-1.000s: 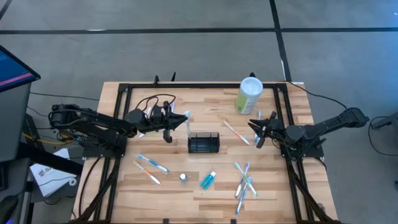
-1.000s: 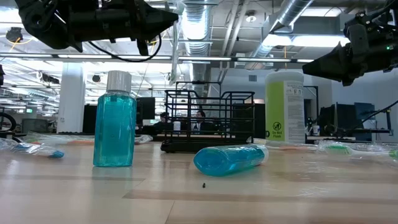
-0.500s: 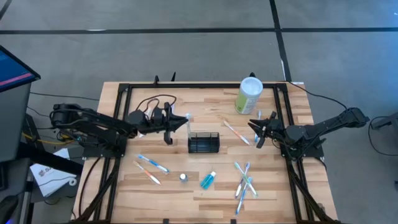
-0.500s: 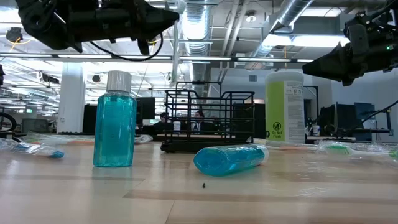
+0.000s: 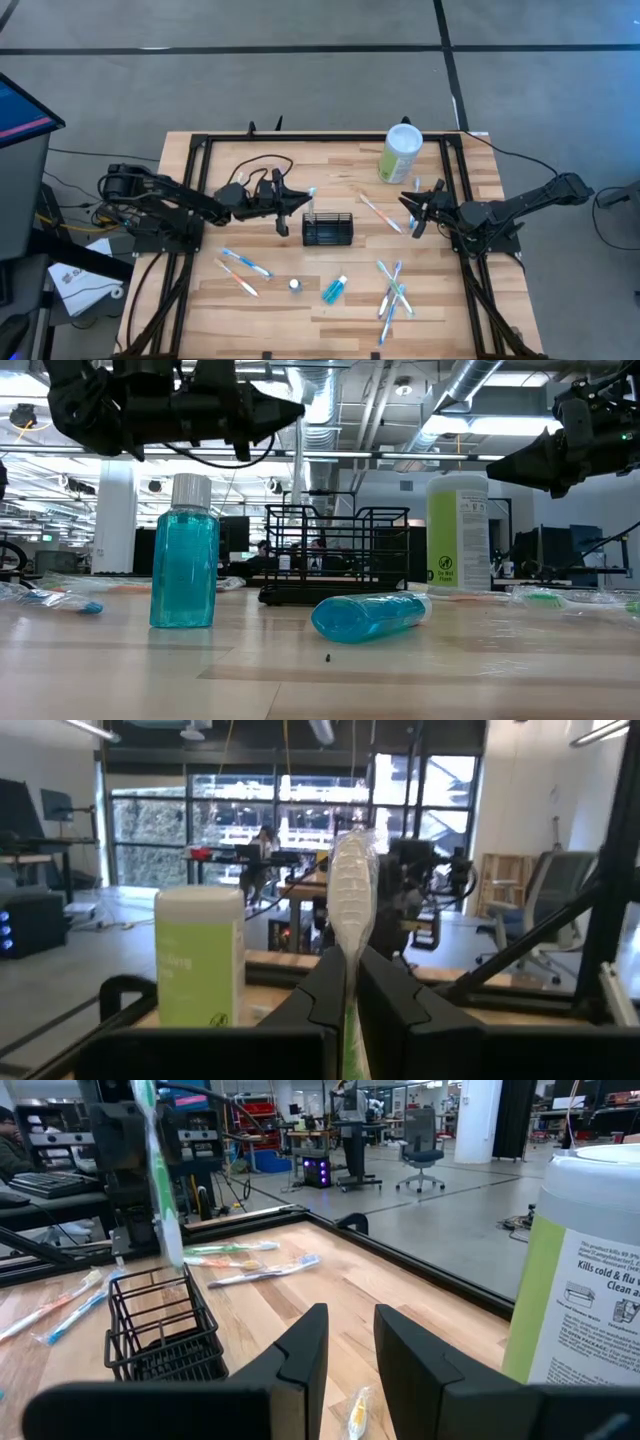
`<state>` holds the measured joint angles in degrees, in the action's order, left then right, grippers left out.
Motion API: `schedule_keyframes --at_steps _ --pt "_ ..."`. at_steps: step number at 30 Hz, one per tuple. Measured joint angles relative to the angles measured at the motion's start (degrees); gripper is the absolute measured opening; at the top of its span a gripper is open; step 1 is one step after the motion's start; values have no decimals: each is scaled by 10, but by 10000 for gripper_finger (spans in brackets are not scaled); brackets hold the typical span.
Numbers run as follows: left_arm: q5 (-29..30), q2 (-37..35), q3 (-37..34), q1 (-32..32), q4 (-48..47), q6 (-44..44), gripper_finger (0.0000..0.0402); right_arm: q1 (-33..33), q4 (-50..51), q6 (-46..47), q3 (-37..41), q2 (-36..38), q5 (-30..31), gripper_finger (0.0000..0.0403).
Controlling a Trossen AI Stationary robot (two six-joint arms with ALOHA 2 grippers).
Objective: Pick & Place toothbrushing station
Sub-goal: Put the middle green toothbrush into the left compartment of the organizer
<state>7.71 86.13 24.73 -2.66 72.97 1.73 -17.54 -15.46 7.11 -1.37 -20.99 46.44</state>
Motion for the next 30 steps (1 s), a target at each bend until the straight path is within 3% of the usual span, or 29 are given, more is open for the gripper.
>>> schedule_keyframes --at_steps 12,24,30 --pt "4 51 0 5 2 3 6 0 1 0 0 0 0 77" --pt "69 96 -37 40 81 -14 6 0 5 0 0 0 0 77" --pt "69 96 -40 40 97 -14 6 0 5 0 0 0 0 77"
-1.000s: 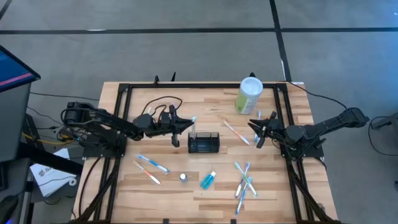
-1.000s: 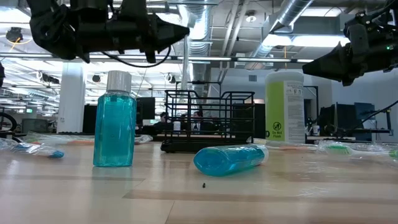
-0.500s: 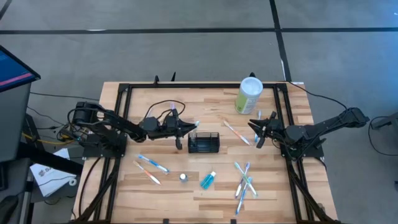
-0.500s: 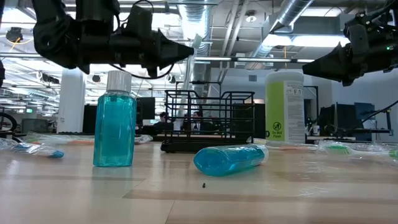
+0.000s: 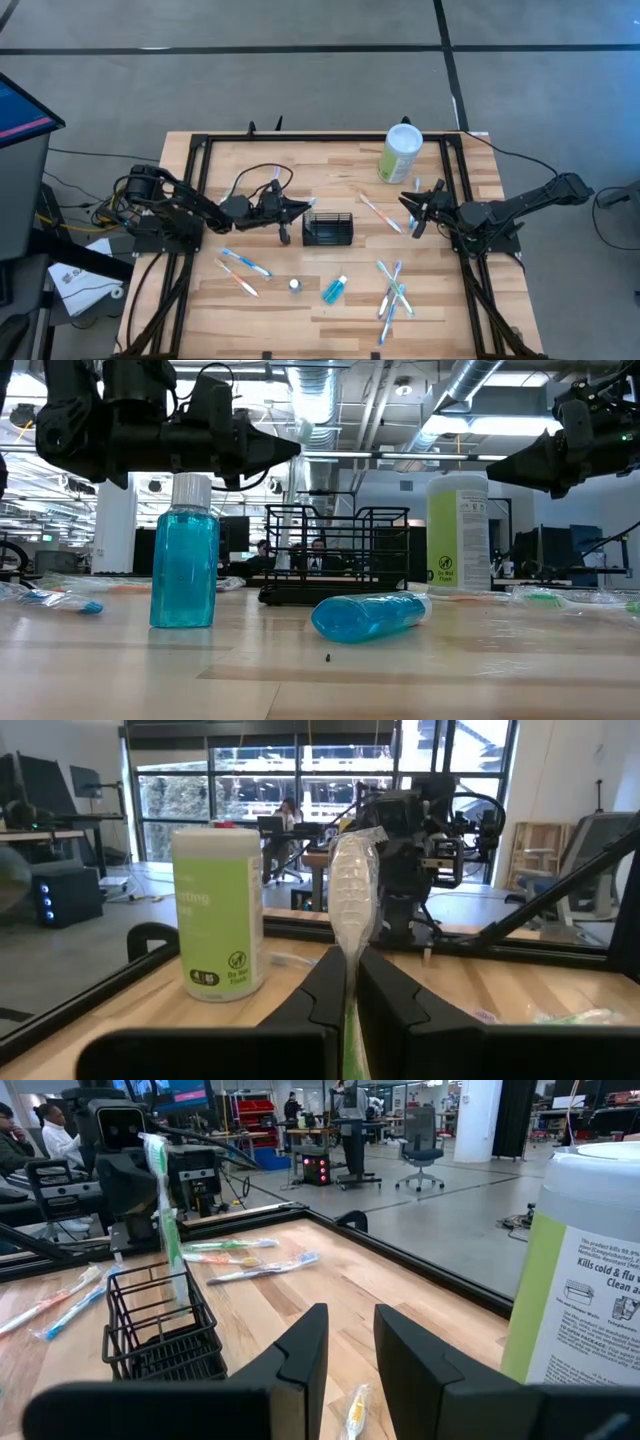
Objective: Pick & Place toothbrushing station
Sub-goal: Put the middle green toothbrush into the left compartment of the organizer, then put the top purple toothbrush into the right compartment of the organizer
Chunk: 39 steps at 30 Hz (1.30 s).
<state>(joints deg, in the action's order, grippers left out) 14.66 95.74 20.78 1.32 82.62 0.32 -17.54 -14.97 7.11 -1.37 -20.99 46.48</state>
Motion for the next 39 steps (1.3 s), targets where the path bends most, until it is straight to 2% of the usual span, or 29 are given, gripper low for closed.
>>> schedule_keyframes --at_steps 12,20,29,39 --pt "0 76 0 0 71 17 8 0 0 0 0 0 0 77" --pt "1 99 2 0 76 33 13 0 0 0 0 0 0 77" --pt "2 91 0 -1 73 36 42 0 0 0 0 0 0 77" --pt "4 90 0 2 63 34 96 0 0 0 0 0 0 77"
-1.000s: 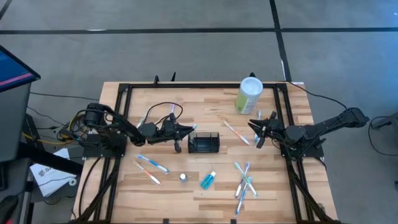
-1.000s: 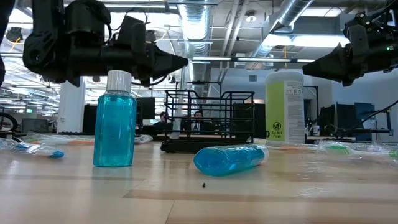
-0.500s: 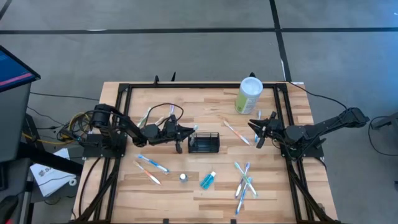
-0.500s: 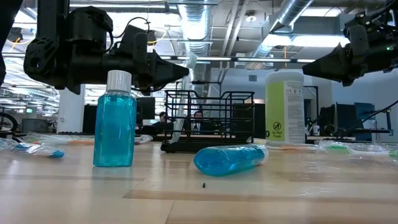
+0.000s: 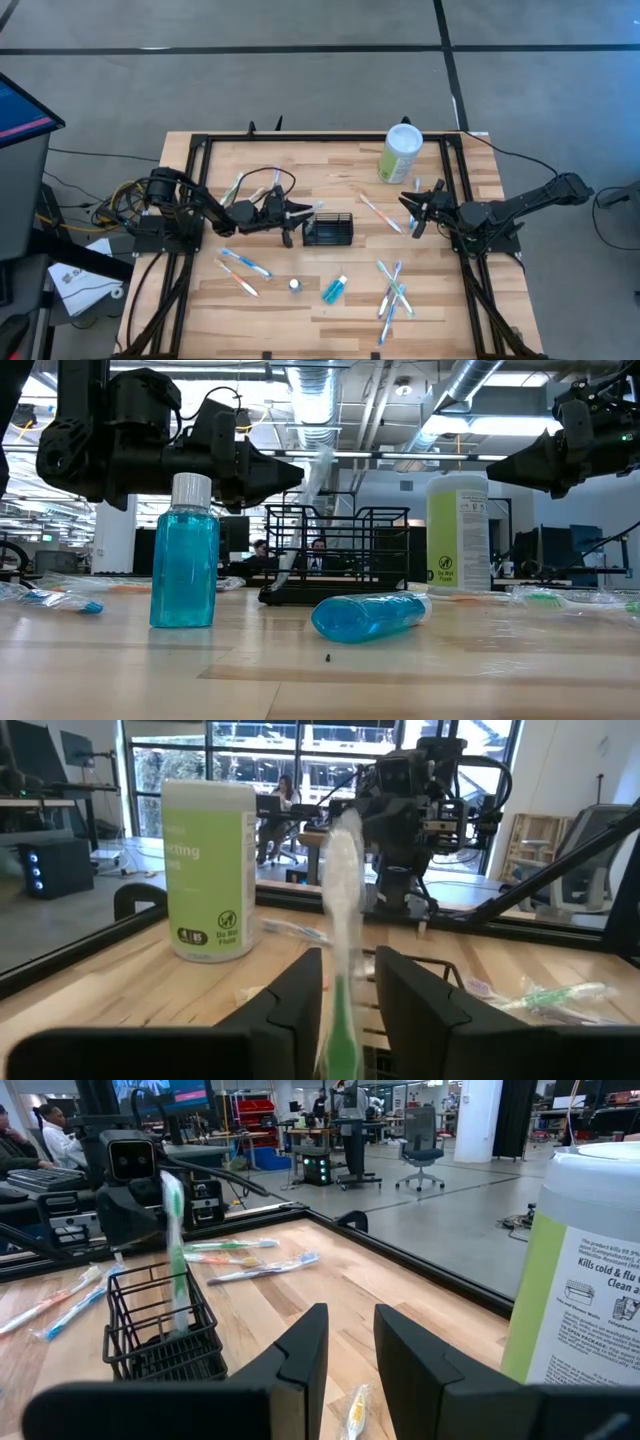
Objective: Pick & Place toothbrushing station
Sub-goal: Put the top purple toothbrush into the right compartment of the organizer
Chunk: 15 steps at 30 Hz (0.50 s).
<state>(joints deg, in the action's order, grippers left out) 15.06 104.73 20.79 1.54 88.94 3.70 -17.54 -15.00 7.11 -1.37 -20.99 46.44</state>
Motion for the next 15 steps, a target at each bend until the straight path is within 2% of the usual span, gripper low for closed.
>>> schedule_keyframes --at_steps 9,15 --pt "14 -7 0 0 0 -5 124 0 0 0 0 0 0 77" --pt "39 -74 -11 0 -25 -8 124 0 0 0 0 0 0 77"
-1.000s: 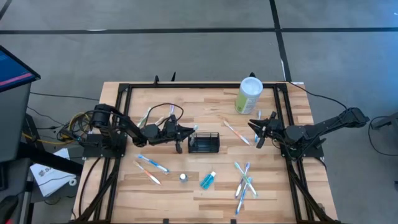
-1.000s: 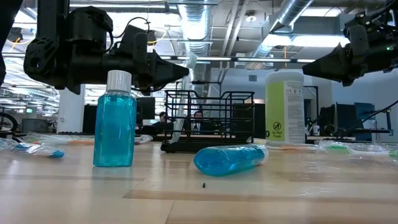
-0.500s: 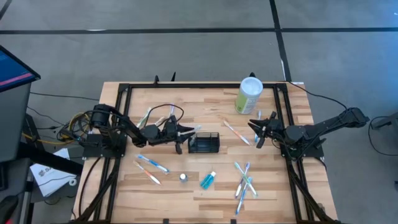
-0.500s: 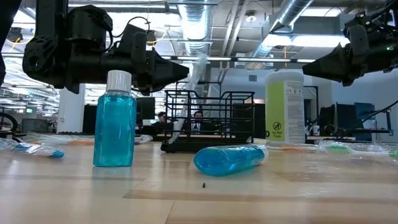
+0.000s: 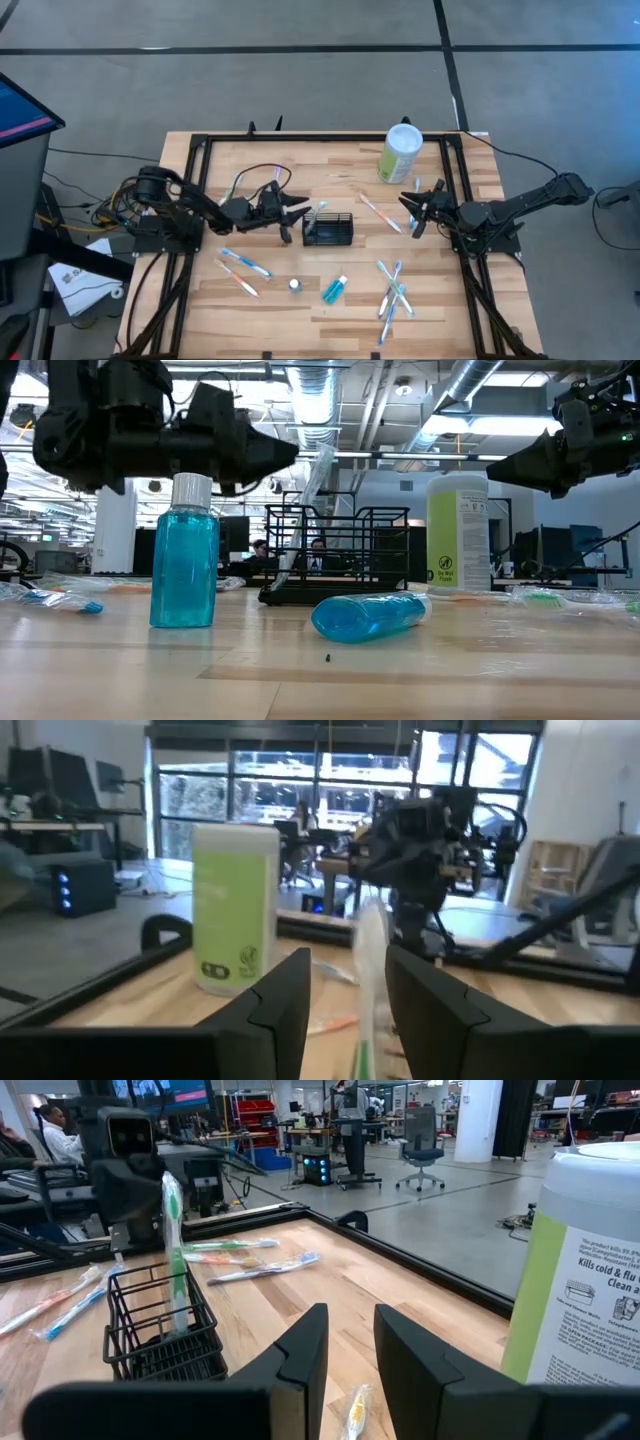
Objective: Pick & Place toothbrushing station
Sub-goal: Put the top purple toothbrush into the right compartment of the organizer
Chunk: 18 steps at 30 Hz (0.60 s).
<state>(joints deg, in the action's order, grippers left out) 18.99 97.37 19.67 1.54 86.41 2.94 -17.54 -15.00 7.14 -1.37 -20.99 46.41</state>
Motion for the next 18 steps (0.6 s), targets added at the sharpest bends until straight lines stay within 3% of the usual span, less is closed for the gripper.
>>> schedule_keyframes --at_steps 11,18 --pt "132 -244 -24 0 -377 68 106 0 0 0 0 0 0 77" --pt "169 -317 -24 -32 -540 159 106 0 0 0 0 0 0 77"
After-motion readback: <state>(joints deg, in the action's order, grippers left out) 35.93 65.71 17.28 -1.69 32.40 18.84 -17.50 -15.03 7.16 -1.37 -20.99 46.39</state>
